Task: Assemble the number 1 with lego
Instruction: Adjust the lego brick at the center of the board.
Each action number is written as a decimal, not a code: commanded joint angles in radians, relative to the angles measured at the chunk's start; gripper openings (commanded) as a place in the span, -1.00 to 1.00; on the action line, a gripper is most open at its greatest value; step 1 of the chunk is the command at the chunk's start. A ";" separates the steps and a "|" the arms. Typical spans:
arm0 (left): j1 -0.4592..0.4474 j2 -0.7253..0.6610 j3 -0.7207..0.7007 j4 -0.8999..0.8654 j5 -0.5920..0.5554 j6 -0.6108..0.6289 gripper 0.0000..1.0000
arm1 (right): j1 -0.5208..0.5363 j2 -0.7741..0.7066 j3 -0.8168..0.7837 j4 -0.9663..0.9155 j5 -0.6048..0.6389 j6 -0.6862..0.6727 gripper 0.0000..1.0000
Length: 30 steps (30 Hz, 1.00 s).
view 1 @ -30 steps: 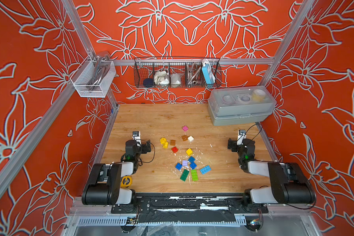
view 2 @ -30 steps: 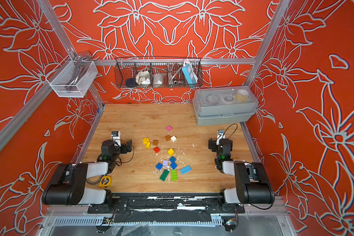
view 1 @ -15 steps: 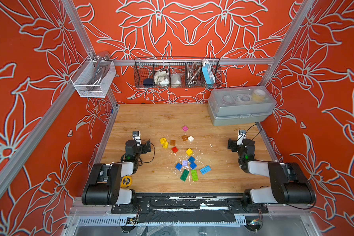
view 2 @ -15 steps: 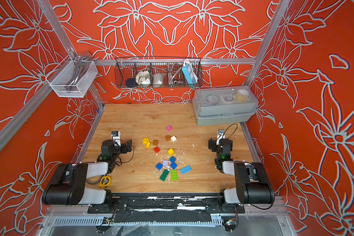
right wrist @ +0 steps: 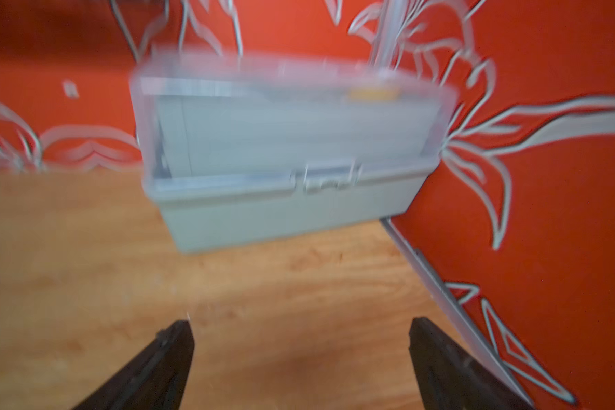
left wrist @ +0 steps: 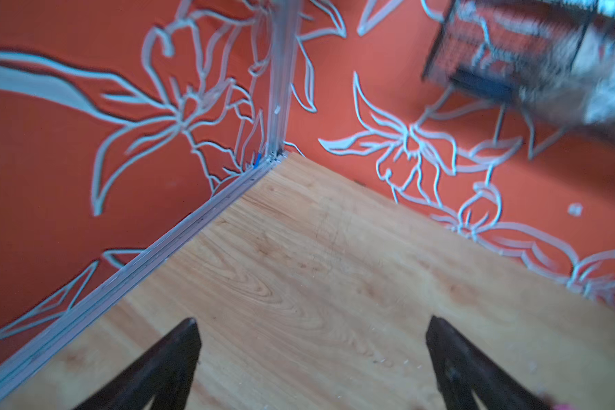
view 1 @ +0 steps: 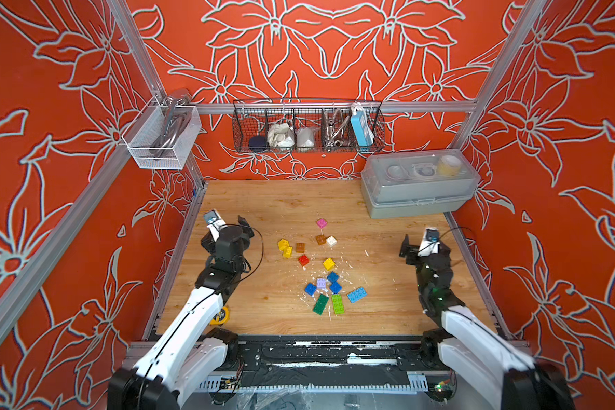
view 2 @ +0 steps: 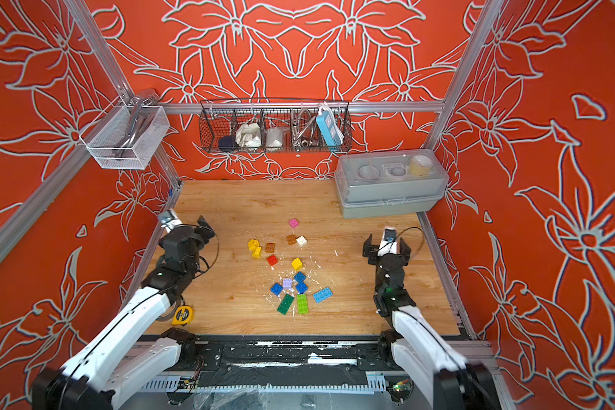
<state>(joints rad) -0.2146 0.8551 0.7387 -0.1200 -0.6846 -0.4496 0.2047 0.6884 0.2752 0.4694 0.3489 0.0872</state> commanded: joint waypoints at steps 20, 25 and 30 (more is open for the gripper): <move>-0.069 -0.070 0.365 -0.939 0.496 -0.053 0.99 | 0.166 0.166 0.640 -1.321 -0.361 0.374 1.00; -0.071 0.023 0.361 -0.901 0.730 0.020 0.79 | 0.400 0.497 0.897 -1.566 0.036 0.401 1.00; -0.175 0.006 0.175 -0.737 0.786 -0.147 0.74 | 0.397 0.458 0.801 -1.405 -0.063 0.482 1.00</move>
<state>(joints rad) -0.3321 0.8818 0.9894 -0.9276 0.0288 -0.5125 0.6006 1.2011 1.1069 -0.9100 0.2508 0.5243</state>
